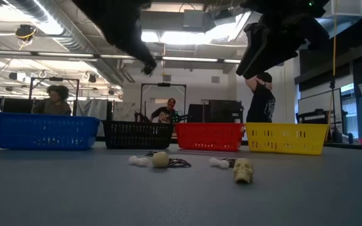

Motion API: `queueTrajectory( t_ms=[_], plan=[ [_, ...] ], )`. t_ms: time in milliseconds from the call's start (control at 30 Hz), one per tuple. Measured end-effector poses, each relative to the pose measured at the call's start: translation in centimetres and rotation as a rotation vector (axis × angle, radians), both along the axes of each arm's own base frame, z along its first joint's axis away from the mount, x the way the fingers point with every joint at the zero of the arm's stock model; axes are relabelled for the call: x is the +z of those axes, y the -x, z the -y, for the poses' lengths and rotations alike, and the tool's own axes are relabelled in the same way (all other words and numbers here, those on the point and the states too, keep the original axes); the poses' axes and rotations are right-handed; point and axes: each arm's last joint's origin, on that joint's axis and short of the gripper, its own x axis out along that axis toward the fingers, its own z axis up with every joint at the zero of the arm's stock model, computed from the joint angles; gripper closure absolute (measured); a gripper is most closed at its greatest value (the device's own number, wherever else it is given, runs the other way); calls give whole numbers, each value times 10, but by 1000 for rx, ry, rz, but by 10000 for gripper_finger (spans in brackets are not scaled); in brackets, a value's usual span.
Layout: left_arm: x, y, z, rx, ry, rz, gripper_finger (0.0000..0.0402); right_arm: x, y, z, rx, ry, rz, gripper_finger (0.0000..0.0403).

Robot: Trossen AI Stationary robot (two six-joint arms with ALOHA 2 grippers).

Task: Sort Halloween decoration
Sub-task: Put the black spider toy into the black bin

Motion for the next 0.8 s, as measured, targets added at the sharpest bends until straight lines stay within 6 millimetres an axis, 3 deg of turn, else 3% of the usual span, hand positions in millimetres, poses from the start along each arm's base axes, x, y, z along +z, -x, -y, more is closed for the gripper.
queueTrajectory(
  t_ms=[333,567,800],
  plan=[
    [-36,13,-38,86,77,-133,401,0,0,0,1,-1,1,231],
    [-61,25,-44,100,124,-165,401,0,0,0,1,-1,2,231],
    [-65,26,-44,104,120,-159,401,0,0,0,2,-2,2,231]
  ],
)
